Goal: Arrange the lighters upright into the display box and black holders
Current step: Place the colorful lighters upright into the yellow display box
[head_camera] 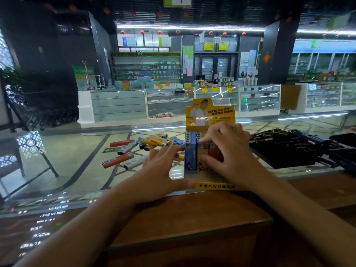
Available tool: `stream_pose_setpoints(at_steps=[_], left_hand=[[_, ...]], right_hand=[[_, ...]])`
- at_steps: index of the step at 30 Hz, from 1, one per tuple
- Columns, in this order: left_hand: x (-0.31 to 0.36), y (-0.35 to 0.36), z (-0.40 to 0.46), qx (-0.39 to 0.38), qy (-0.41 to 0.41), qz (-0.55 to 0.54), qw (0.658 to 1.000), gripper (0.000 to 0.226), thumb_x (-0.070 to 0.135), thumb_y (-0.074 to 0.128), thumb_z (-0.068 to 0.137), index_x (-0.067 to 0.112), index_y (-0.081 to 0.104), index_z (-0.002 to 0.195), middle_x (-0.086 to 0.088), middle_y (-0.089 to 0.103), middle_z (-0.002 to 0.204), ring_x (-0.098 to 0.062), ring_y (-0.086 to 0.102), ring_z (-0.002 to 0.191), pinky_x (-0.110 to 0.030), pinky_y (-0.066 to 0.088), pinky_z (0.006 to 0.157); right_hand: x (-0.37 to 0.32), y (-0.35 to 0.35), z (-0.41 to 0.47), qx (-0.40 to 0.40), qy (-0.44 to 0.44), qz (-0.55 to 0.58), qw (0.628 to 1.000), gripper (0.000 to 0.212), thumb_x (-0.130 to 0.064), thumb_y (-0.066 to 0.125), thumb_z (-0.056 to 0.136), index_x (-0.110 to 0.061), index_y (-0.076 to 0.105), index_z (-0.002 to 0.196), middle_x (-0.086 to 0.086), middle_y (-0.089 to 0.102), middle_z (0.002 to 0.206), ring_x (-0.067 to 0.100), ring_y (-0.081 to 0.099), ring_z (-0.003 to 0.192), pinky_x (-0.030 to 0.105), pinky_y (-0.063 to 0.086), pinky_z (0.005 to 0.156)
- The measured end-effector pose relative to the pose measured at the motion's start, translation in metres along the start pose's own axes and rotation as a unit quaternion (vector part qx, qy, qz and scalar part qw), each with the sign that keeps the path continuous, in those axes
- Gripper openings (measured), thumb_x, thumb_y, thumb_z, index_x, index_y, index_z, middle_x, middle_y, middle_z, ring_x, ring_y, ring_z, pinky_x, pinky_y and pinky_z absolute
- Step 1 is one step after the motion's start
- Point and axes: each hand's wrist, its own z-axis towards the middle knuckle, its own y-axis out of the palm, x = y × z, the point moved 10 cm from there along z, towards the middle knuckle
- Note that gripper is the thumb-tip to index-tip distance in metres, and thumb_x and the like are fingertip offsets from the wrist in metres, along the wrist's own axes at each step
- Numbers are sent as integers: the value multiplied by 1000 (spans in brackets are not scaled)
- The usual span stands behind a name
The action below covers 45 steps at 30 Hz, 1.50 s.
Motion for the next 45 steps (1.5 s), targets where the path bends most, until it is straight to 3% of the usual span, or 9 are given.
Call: stream_pose_setpoints(at_steps=[6,14,19,23,26,32,36,38,45], left_hand=[[-38,-50,-8,117,-74,-133,981,74,82,35,78,40,41,139,13,52,127,-21,43,129,-55,40,106],[-125,-76,-30,123,-179,7,976,60,53,56,93,24,44,145,-8,49,146,-26,44,132,-47,38,108],[-133,-63,-21,52,-189,65,978,67,54,53,95,30,29,153,-4,16,159,-32,20,144,-49,23,116],[-142,-62,-6,27,-198,69,977,71,58,46,96,30,20,156,-4,1,165,-37,9,150,-56,16,120],[-149,-55,8,21,-191,74,979,70,60,42,97,25,25,155,-7,16,163,-34,19,147,-52,21,119],[-135,-52,11,4,-123,87,989,37,39,31,107,20,55,128,-3,46,145,-23,32,141,-41,25,113],[-149,-66,-10,54,-161,-102,980,23,28,48,103,13,57,119,-4,61,104,-20,61,93,-31,53,74],[-152,-73,-18,63,-169,-74,981,19,26,53,101,14,56,116,-6,62,102,-15,63,80,-21,49,60],[-148,-77,-16,70,-174,11,982,33,33,56,100,17,53,129,-1,59,120,-11,59,94,-21,47,71]], right_hand=[[-5,-9,2,-8,18,0,1000,44,-56,47,89,-29,57,122,-7,47,125,15,31,124,51,35,98],[-104,18,17,-97,-120,-20,988,41,-47,53,93,-26,60,128,-3,53,135,16,43,128,36,35,102],[-126,70,8,-255,-141,13,957,49,-61,47,95,-35,48,135,-11,48,139,10,45,125,36,47,101],[-122,82,-3,-297,-152,30,942,54,-69,38,94,-34,50,133,-14,49,134,4,43,120,32,45,99],[-116,84,-2,-295,-134,65,944,56,-73,31,92,-37,54,128,-20,51,128,-3,42,114,28,45,96],[-110,88,2,-288,-118,105,945,49,-69,25,95,-39,57,118,-23,54,118,-4,48,106,28,47,90],[-110,87,2,-282,-113,102,947,42,-66,29,94,-39,56,112,-23,56,113,-3,50,102,27,48,86],[-110,89,1,-286,-112,98,947,40,-67,30,91,-39,54,109,-24,54,115,-2,51,105,26,49,87],[-110,89,1,-288,-112,106,945,33,-64,38,89,-40,56,103,-25,53,107,-4,49,102,23,48,85]])
